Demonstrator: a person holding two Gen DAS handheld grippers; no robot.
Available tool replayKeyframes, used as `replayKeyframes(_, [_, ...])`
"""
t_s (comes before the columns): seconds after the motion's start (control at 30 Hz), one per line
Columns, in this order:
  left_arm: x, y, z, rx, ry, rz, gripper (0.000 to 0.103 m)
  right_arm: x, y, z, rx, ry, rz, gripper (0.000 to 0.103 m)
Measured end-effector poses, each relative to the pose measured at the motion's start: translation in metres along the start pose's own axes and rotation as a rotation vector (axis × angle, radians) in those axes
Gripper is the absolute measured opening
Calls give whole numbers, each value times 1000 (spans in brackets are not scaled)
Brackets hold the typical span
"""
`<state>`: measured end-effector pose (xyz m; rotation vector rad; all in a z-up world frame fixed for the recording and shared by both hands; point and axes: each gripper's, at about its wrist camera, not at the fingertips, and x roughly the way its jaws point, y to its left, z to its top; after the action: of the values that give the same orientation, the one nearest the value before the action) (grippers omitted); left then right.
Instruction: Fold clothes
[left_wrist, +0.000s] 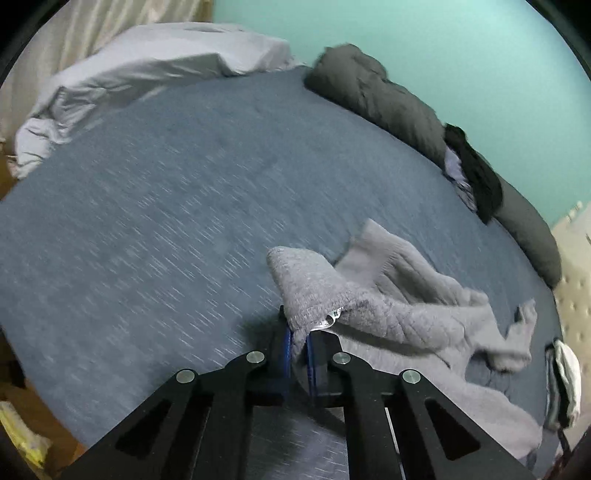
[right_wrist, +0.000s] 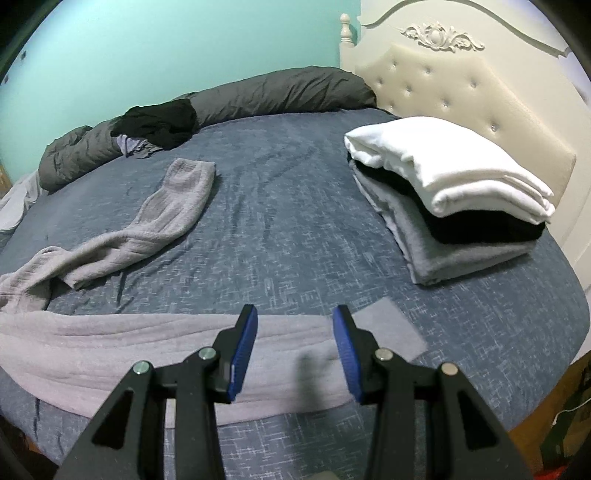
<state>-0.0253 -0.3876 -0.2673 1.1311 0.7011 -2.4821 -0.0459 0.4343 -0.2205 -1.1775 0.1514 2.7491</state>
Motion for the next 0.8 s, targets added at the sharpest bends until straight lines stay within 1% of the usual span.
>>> replayKeyframes(0.1, [2,7,1,-11,19,29,7,-1,2,-1,-5,5,21,43])
replayKeyframes(0.13, [3,9,2,-15,25,39,12,-1,3,-1,-7,7,24,43])
replayKeyframes(0.2, [4,14,3,-23,38,58,13,0,5,-1,-9,12,35,43])
replayKeyframes(0.23, [5,16,3,-27,44,68,25,0,7,-1,-7,14,42,43])
replayKeyframes(0.27, [5,18,4,-31,51,77,33,1,9,-1,-5,16,49,43])
replayKeyframes(0.3, [6,20,4,-34,57,87,45,1,10,0,-3,18,56,43])
replayKeyframes(0.37, [7,25,5,-42,70,106,46,4,19,2,-9,23,71,43])
replayKeyframes(0.43, [-5,24,13,-15,32,125,47,6,33,7,-17,20,94,43])
replayKeyframes(0.53, [-9,9,24,62,31,93,51,10,61,15,-24,9,148,44])
replayKeyframes(0.6, [-5,-5,29,99,37,72,52,16,87,19,-15,9,203,48])
replayKeyframes(0.67, [5,-16,35,110,59,36,54,24,115,21,-6,15,263,48])
replayKeyframes(0.8, [34,-31,46,119,97,10,55,41,174,15,-4,39,379,49])
